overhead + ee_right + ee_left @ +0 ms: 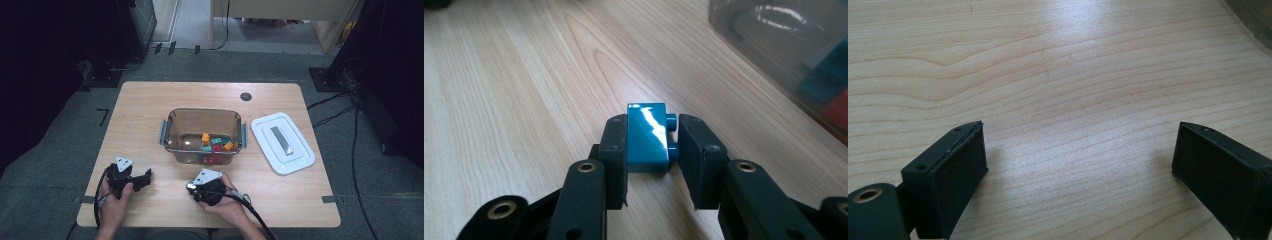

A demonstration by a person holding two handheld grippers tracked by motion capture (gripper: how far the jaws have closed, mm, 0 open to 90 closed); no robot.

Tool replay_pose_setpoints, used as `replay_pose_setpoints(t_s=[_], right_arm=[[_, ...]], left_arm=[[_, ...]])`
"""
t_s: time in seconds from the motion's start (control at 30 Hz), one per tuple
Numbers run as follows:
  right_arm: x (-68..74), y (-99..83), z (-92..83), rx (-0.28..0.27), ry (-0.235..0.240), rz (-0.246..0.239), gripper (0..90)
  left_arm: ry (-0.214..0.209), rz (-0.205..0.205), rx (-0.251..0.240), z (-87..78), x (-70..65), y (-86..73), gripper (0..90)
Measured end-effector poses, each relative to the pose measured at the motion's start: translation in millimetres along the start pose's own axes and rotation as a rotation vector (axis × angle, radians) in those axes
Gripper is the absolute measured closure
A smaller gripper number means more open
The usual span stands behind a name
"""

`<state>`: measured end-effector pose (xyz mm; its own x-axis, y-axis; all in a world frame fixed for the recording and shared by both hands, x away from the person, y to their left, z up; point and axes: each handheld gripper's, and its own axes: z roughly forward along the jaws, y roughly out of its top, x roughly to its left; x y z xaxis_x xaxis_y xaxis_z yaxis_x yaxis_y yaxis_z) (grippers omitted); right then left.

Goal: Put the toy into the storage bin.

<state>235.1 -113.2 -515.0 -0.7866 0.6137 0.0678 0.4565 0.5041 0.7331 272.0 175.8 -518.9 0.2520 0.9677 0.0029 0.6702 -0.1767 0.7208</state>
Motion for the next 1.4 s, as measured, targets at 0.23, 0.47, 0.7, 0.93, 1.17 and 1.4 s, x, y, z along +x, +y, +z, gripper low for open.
replay_pose_setpoints(t_s=[0.23,0.47,0.7,0.93,1.17,1.4], right_arm=[[-1.6,-4.6,-5.4,0.003,-0.032,-0.024,67.7],[-18.8,-16.3,-26.8,-0.016,-0.038,0.061,67.8],[-38.9,-26.2,-60.5,-0.026,-0.043,0.1,67.8],[-60.0,-31.2,-93.1,-0.036,-0.092,0.146,67.8],[-80.0,-30.1,-130.4,-0.073,-0.129,0.199,67.8],[-93.2,-19.6,-165.8,-0.094,-0.136,0.229,67.8]], left_arm=[[0.0,0.0,0.001,0.0,0.0,0.0,7.3],[0.0,-0.001,0.0,0.0,0.0,0.0,7.3],[0.0,-0.001,0.0,0.0,0.0,0.0,7.3],[0.0,-0.001,0.0,0.0,0.0,0.0,7.3],[0.0,-0.001,0.0,0.0,0.0,0.1,7.3],[0.0,0.0,0.0,0.0,0.0,0.1,7.3]])
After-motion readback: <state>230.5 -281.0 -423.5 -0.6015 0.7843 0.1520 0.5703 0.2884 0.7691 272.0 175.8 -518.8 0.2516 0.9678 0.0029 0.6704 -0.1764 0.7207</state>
